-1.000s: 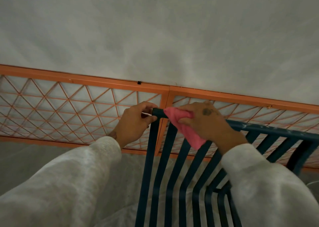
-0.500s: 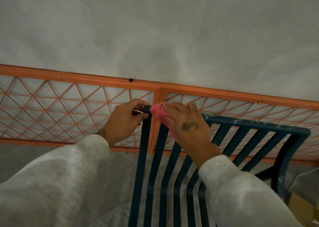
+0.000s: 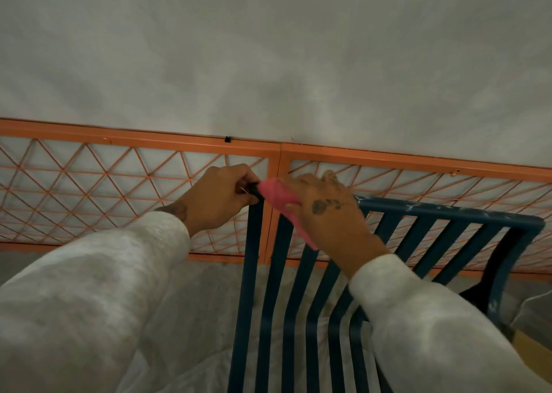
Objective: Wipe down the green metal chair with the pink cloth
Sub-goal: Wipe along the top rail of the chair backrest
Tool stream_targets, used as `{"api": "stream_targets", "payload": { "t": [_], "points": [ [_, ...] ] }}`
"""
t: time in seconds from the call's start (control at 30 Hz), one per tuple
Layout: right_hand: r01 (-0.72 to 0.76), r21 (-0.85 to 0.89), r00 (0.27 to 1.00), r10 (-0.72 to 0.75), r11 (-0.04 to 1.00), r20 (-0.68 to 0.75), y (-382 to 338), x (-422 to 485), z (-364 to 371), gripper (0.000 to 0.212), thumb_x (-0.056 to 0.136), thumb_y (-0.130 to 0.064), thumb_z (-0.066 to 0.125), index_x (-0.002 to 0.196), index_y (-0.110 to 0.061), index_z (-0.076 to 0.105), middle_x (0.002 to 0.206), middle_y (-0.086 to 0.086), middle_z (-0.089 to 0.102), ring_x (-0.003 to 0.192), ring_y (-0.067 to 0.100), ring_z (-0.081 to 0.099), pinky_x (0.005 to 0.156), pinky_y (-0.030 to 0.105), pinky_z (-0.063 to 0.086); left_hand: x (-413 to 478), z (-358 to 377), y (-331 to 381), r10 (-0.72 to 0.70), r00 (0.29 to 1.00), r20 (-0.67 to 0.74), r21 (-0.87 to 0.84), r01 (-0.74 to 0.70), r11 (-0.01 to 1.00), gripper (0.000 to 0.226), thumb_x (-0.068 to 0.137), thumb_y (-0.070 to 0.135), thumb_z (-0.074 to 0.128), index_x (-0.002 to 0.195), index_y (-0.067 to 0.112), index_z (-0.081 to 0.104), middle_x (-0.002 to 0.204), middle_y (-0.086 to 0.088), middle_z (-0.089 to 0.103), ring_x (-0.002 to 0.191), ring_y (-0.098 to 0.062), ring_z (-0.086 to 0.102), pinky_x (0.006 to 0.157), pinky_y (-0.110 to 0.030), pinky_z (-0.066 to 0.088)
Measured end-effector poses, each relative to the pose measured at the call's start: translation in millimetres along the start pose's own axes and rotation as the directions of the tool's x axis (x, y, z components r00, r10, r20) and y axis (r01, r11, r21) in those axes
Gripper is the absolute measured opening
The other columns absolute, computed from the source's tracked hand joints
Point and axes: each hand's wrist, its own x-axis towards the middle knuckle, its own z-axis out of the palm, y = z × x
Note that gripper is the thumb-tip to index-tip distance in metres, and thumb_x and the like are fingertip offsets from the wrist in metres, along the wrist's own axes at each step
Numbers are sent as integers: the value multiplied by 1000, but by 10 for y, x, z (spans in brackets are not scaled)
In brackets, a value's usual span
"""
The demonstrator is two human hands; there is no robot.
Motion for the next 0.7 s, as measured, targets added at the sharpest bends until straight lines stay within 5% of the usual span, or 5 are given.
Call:
{"api": "stream_targets", "payload": {
  "t": [0.07, 0.13, 0.47, 0.6, 0.7],
  "points": [
    [-103, -37, 990, 106, 994, 89, 172, -68, -56, 45, 100, -50, 27, 133, -32, 50, 124, 0, 61, 114, 31, 54, 105, 45, 39, 20, -3, 16, -5, 1000, 12, 16, 5, 1000, 24, 83, 11, 74, 105, 16, 66, 96, 1, 66, 91, -14, 64, 84, -25, 52],
    [-141, -143, 982, 156, 980, 104, 206, -89, -65, 35, 96, -31, 51, 130, -24, 52, 122, 4, 59, 114, 31, 52, 104, 43, 38, 30, -3, 16, -3, 1000, 19, 25, 3, 1000, 25, 84, 11, 73, 107, 15, 65, 95, 2, 65, 91, -14, 64, 83, -24, 52],
    [-80, -83, 994, 73, 993, -76, -269, 88, 208, 34, 89, -20, 60, 123, -18, 55, 112, 9, 63, 103, 37, 56, 89, 48, 47, 73, -25, 46, 33, 998, 46, 129, -38, 991, 26, 82, 22, 76, 103, 10, 66, 93, -4, 72, 84, -17, 68, 80, -33, 57],
    [-33, 73, 981, 46, 997, -190, -121, -140, 147, 48, 85, -2, 53, 130, -17, 59, 124, 7, 63, 106, 34, 56, 93, 42, 45, 73, -41, 56, 42, 997, 62, 185, -53, 981, 27, 81, 22, 76, 105, 14, 66, 95, -1, 71, 88, -16, 68, 83, -37, 57],
    [-85, 553, 942, 248, 829, -227, 16, -388, -34, 35, 101, -22, 49, 135, -28, 54, 126, -12, 59, 111, 10, 52, 99, 24, 37, 91, -40, 153, 50, 995, 90, 281, -74, 957, 31, 84, 20, 74, 112, 15, 65, 106, -4, 69, 97, -21, 65, 86, -36, 53]
  ]
}}
